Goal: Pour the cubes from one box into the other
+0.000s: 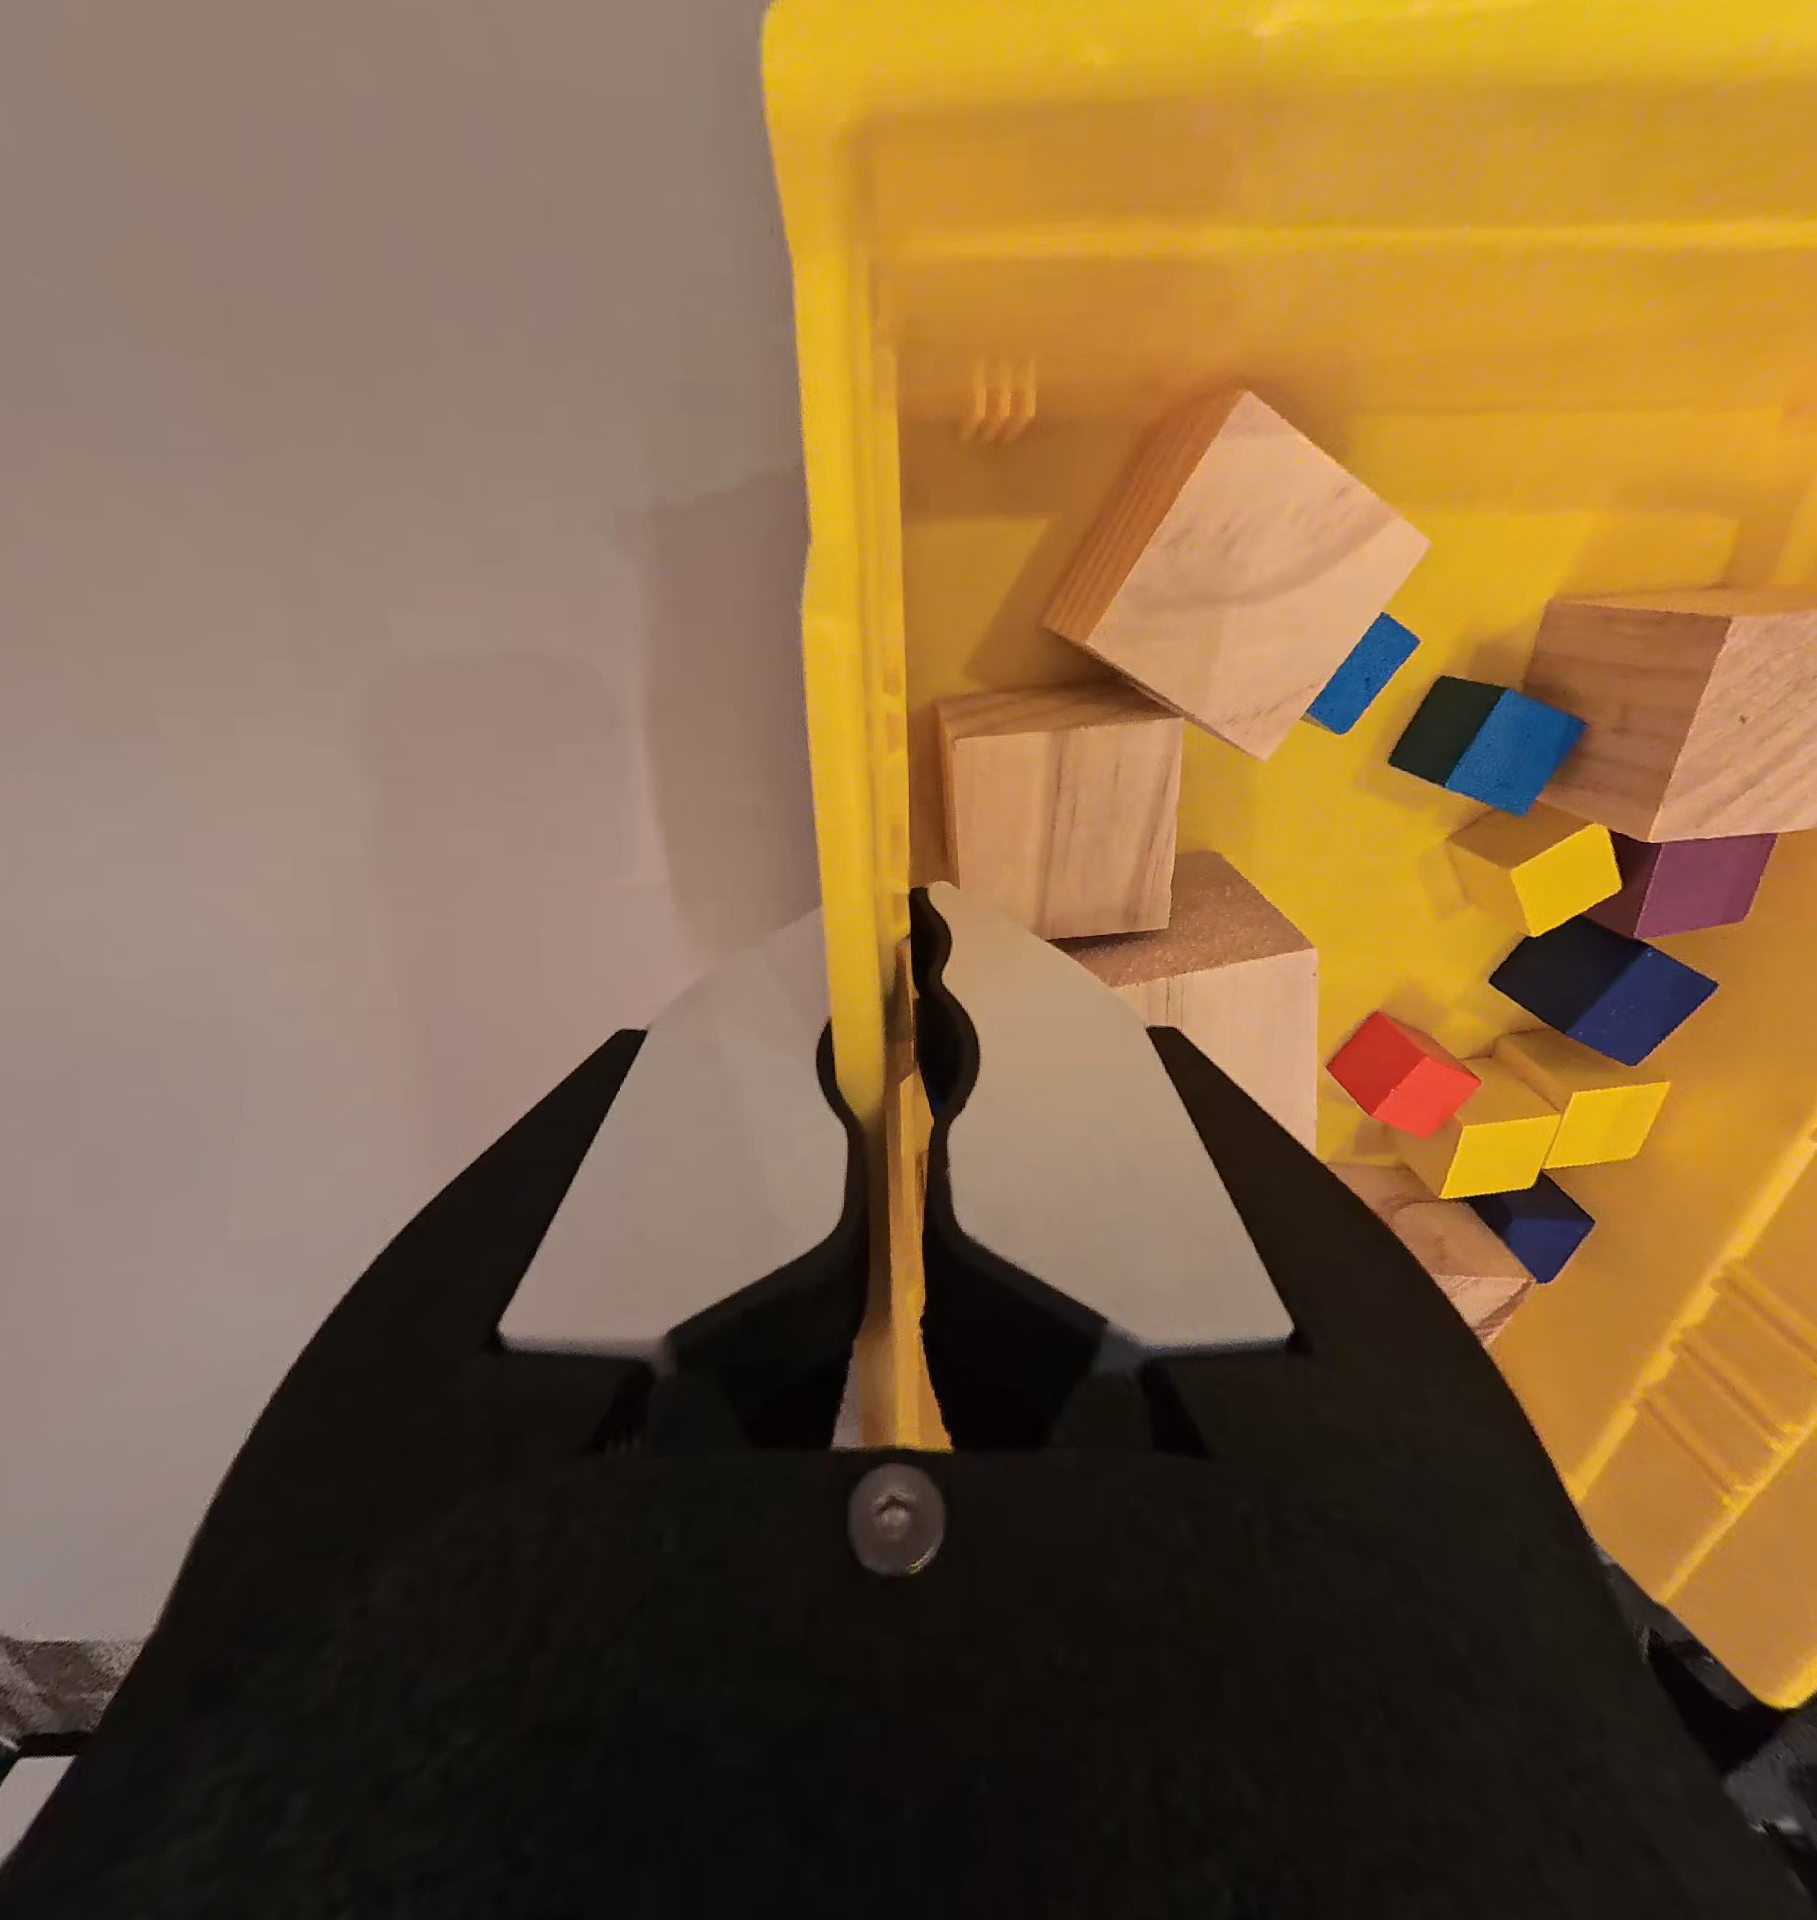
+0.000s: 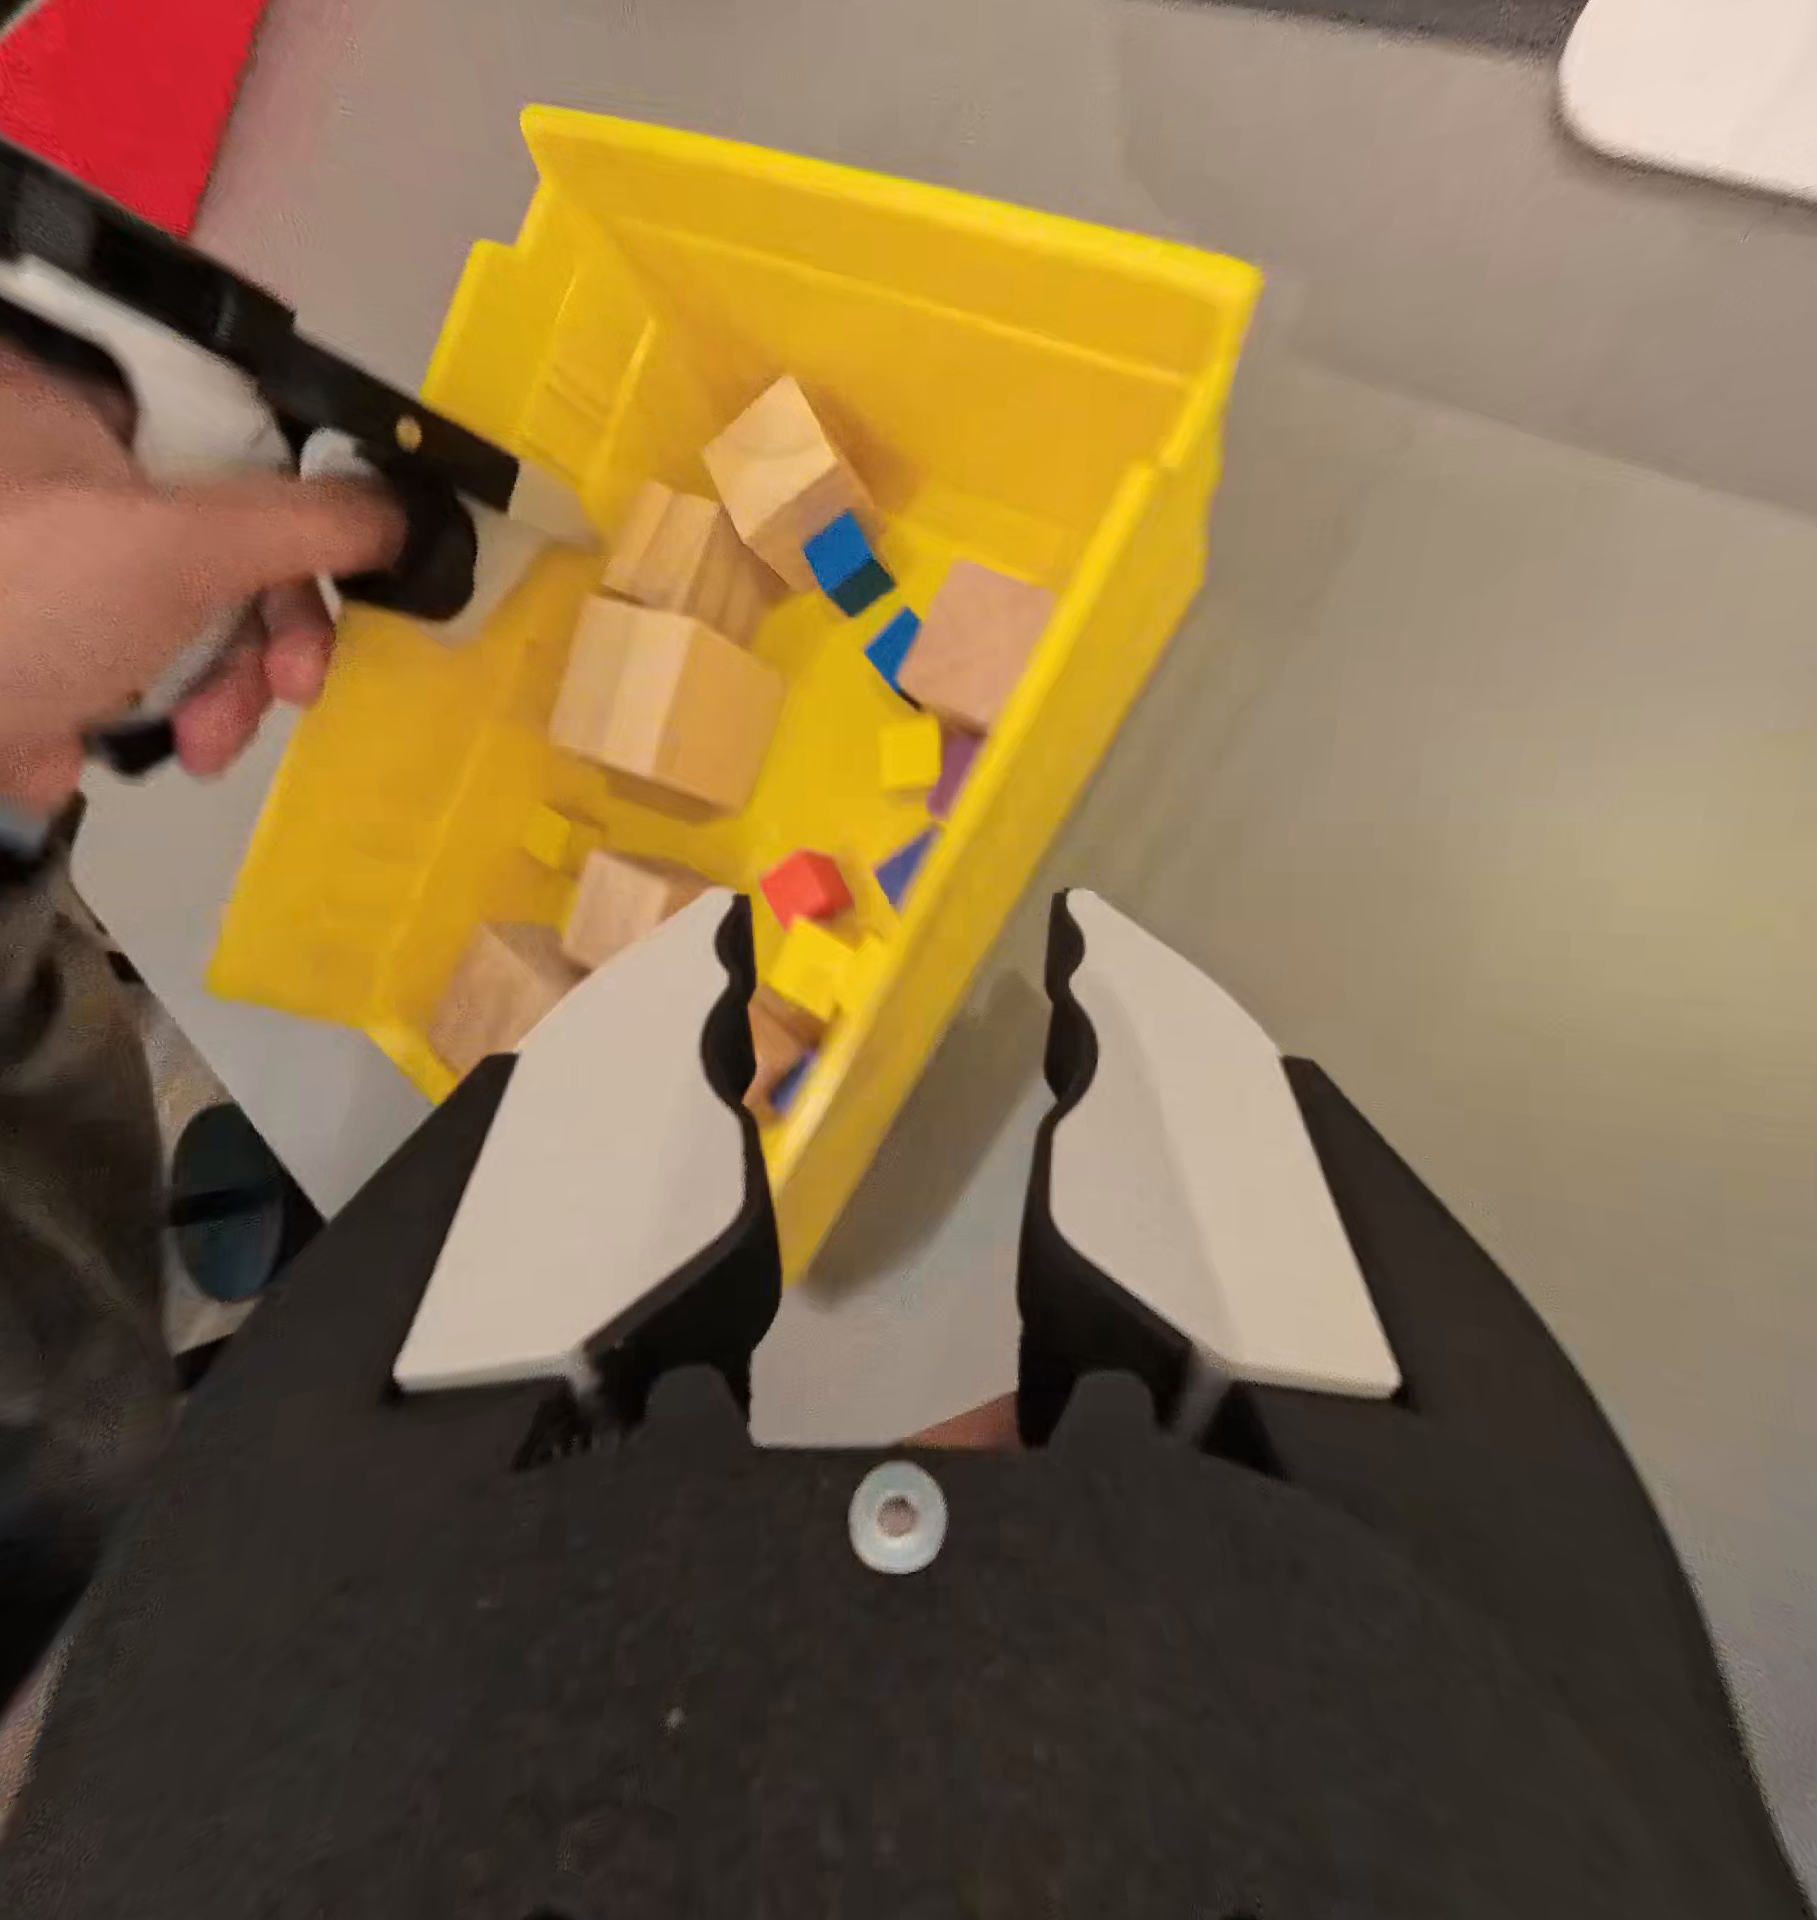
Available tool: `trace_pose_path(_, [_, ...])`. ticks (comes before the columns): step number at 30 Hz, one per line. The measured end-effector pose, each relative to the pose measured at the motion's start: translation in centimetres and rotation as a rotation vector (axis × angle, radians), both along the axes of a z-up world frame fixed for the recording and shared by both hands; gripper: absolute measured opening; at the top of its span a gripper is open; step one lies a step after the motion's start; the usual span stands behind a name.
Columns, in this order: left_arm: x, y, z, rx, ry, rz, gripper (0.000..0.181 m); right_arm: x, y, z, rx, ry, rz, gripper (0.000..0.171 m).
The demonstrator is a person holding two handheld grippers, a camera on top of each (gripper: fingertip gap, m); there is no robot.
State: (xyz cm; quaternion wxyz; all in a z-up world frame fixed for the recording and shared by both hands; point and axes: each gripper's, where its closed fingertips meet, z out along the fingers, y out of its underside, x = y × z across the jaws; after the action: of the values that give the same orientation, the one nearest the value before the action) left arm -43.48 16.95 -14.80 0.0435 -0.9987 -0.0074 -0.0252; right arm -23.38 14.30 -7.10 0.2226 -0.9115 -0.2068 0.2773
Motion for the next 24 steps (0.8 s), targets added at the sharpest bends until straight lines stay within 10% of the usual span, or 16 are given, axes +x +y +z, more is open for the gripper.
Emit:
trace_pose_path(7, [3.9, -1.7, -0.1, 0.0, -0.007, -0.023, 0.005, 4.5, 2.5, -6.1, -0.174, -0.508, -0.206, 0.048])
trace_pose_path(12, [4.0, -2.1, -0.1, -0.012, -0.028, -0.082, 0.005, 2.3, 1.3, -9.1, -0.307, -0.42, -0.143, 0.01])
trace_pose_path(24, [6.5, -2.9, 0.6, -0.046, -0.127, -0.212, 0.005, 5.3, 1.3, -7.4, -0.351, -0.514, -0.13, 0.005])
